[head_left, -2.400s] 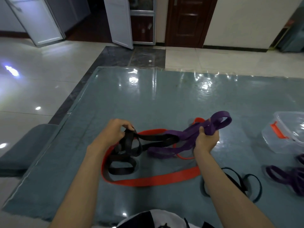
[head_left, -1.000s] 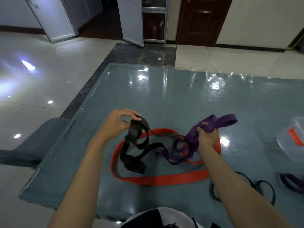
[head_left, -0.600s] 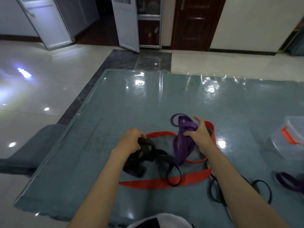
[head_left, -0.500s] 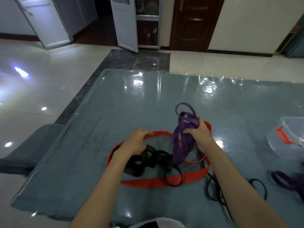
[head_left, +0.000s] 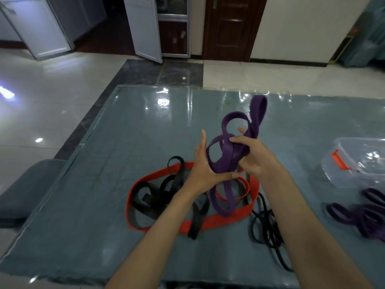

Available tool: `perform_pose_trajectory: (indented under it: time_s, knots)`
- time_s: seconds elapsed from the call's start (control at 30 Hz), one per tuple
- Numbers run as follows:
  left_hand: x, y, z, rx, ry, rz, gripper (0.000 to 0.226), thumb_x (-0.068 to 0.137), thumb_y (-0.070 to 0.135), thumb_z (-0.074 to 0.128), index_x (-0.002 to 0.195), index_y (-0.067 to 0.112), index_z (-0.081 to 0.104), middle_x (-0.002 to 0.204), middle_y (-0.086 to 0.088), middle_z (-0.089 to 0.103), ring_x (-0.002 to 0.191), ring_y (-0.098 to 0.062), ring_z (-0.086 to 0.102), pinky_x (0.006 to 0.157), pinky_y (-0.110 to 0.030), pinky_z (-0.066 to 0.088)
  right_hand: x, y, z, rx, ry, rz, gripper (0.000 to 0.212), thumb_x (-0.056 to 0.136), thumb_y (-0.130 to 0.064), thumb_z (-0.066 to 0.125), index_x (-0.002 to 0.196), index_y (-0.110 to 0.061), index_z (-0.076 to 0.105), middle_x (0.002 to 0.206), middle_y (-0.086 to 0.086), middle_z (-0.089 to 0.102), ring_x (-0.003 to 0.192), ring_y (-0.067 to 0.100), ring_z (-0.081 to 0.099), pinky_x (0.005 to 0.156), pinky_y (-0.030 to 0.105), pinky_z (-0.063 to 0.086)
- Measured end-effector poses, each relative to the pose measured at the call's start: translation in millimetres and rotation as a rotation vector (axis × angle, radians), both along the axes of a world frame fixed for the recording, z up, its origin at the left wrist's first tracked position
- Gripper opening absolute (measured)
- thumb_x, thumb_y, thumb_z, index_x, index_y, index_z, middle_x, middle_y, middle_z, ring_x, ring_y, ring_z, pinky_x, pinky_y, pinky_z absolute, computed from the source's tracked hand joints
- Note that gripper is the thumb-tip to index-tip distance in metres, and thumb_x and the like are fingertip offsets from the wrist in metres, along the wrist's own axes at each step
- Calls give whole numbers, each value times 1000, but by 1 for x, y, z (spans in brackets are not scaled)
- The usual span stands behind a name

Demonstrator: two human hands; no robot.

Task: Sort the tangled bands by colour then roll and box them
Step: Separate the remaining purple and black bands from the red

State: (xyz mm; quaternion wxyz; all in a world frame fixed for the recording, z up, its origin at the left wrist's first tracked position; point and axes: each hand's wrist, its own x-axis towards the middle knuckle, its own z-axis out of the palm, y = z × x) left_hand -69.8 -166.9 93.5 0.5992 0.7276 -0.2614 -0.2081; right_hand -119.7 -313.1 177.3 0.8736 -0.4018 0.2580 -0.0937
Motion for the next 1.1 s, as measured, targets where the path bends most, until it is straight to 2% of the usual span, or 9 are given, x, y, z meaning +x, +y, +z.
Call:
perform_pose_trajectory:
  time_s: [0.1,0.23,0.37,0.47,0.63,0.73,0.87,0.97,1.1]
  knots:
    - [1,-3,3,106,-97,-41,158,51,63,99,153,62,-21,173,14,12,161,-10,15,129,-48,25,-10,-2,0,24,13,70,21,97,5,60,99,-15,55,94,8,66,89,21,68,83,33,63]
    - [3,-5,-2,-24,27,-231,156,63,38,102,155,62,-22,167,20,31,152,5,33,120,-26,39,-23,-5,-7,110,12,69,11,95,0,63,102,-9,64,91,10,74,78,19,77,70,31,64]
    - [-8,-12,-4,-91,10,-171,108,74,15,93,157,44,31,146,-2,59,132,-17,62,107,-40,56,-28,-13,-13,114,-7,32,51,97,3,63,142,-16,48,107,13,81,90,23,81,73,39,66]
    - [-15,-15,-4,6,-74,-91,75,78,14,84,143,35,52,123,-1,72,109,-19,72,95,-46,61,-37,-23,-23,100,6,24,52,96,3,65,141,-12,42,112,21,77,94,29,80,72,41,65]
    - [-13,-20,2,275,-318,-114,63,79,27,76,136,33,50,106,8,75,89,-15,72,76,-35,54,-60,-43,-55,-86,185,26,44,94,-25,75,131,-4,65,126,19,74,109,28,75,101,45,58]
    - [-8,-25,8,395,-449,-100,69,79,28,78,133,34,36,93,1,72,79,-29,68,70,-40,54,-85,-60,-74,-472,441,120,60,81,-64,77,122,-21,73,110,5,81,104,23,78,92,42,62]
    - [-16,-45,15,505,-662,-171,56,82,31,76,126,28,41,98,0,75,81,-33,71,68,-40,55,-117,-87,-93,-300,378,71,95,58,-77,88,130,-17,69,119,9,79,111,26,76,86,47,64]
    - [-25,-64,17,525,-690,-165,54,83,30,74,126,26,42,103,-2,75,85,-35,70,69,-42,56,-136,-116,-102,-152,282,-161,107,70,-62,88,158,-22,42,145,8,63,130,34,63,88,56,63]
    - [-35,-92,23,536,-724,-132,50,85,31,74,124,25,42,103,-3,74,85,-39,69,69,-44,55,-157,-158,-110,-469,398,-337,114,89,-37,82,165,-45,-3,169,7,32,144,29,43,114,62,44]
